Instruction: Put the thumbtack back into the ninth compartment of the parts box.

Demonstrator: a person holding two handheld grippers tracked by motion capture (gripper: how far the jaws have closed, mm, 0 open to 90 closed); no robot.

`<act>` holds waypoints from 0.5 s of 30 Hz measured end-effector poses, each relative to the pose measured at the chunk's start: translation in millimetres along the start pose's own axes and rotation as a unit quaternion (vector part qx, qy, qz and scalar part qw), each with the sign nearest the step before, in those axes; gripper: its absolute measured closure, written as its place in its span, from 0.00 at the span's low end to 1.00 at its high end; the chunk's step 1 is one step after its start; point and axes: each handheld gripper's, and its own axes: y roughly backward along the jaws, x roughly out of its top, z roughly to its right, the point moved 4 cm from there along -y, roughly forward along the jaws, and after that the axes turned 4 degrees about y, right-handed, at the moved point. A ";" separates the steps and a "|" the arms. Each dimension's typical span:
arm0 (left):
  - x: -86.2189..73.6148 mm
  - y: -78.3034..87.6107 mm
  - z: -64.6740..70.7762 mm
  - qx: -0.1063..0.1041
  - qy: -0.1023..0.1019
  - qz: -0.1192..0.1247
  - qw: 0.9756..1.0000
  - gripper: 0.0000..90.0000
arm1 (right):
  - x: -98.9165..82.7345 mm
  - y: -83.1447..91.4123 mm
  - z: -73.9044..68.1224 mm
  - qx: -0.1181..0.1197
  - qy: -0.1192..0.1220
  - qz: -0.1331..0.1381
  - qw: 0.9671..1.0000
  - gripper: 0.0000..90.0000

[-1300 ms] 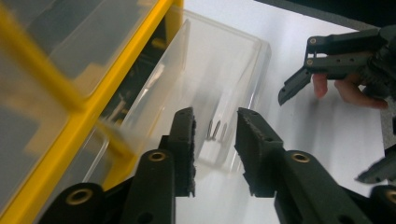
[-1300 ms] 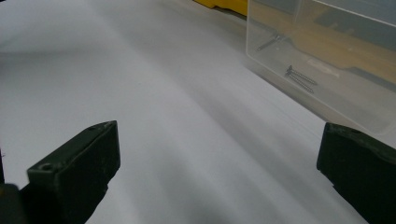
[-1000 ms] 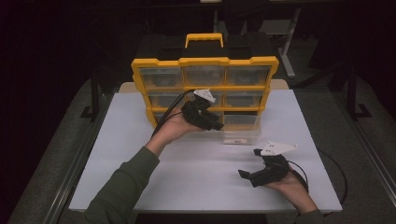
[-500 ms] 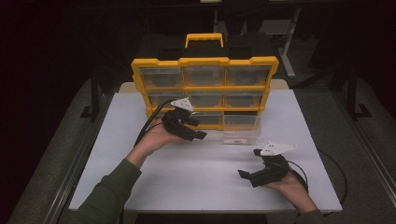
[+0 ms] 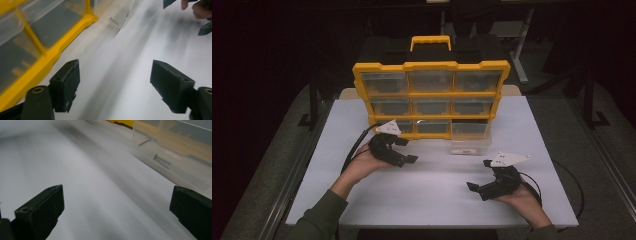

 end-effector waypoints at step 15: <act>-50.3 28.6 0.2 0.032 0.015 0.029 0.999 0.16 | 0.2 -1.0 -0.8 -0.001 0.002 -0.001 1.000 0.00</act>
